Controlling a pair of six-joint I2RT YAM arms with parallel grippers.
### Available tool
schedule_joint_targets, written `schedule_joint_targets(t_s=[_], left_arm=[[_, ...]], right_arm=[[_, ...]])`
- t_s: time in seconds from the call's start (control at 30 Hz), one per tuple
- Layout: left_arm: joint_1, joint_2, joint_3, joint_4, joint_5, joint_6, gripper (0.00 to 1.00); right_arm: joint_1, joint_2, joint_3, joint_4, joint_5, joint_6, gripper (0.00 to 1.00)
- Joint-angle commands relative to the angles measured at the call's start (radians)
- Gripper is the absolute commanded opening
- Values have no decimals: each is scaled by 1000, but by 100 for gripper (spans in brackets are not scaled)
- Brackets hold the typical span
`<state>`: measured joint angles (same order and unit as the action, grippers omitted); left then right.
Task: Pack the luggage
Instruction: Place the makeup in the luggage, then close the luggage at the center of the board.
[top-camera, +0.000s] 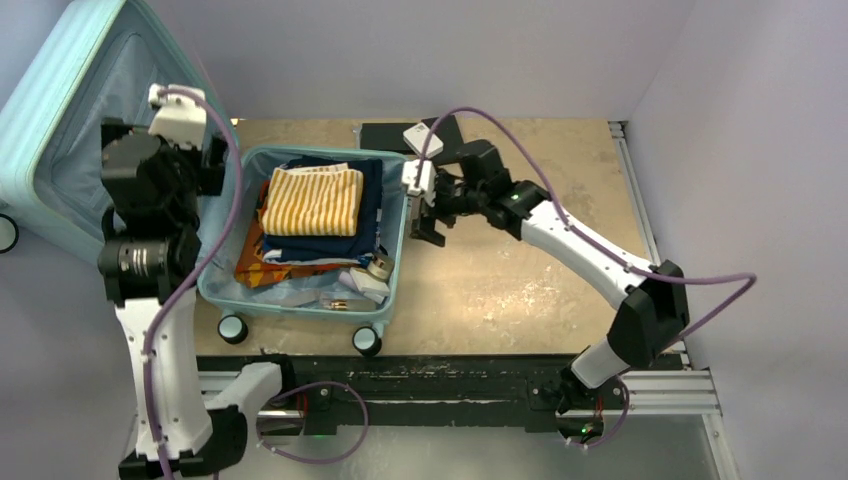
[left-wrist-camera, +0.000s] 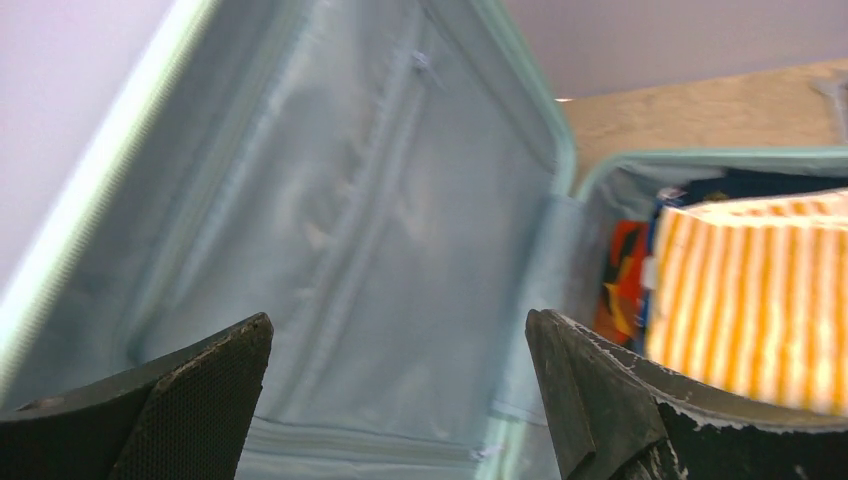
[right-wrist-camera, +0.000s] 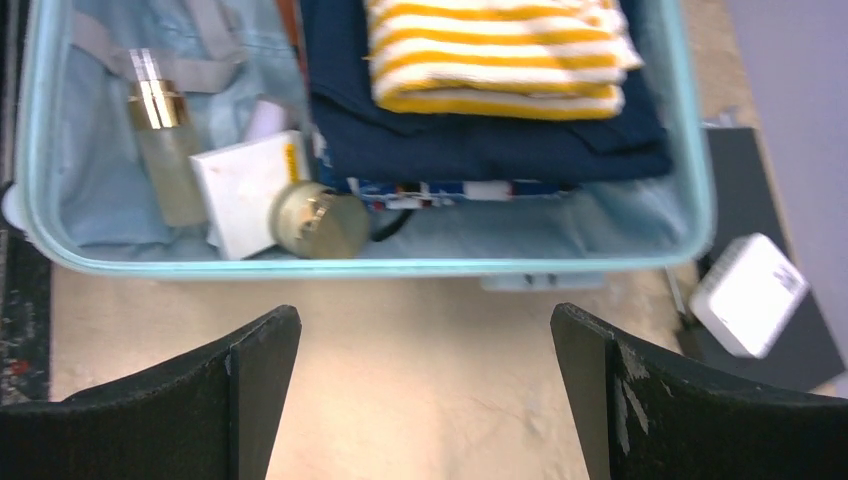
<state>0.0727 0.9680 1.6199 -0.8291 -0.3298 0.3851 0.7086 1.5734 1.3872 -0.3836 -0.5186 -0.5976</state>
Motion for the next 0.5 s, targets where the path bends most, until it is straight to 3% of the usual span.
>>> schedule_joint_targets(t_s=[0.0,0.2,0.47], left_arm=[[8,91,195,81,-177,123,99],[7,174,323,207,-255,291,99],[8,225,187,551,-405,666,99]], right_arm=[[-61,-79,-40,67,-84,5,99],[-86,-90,-81,120,-177,34,99],[-86,66,-40,87,-299,58,99]])
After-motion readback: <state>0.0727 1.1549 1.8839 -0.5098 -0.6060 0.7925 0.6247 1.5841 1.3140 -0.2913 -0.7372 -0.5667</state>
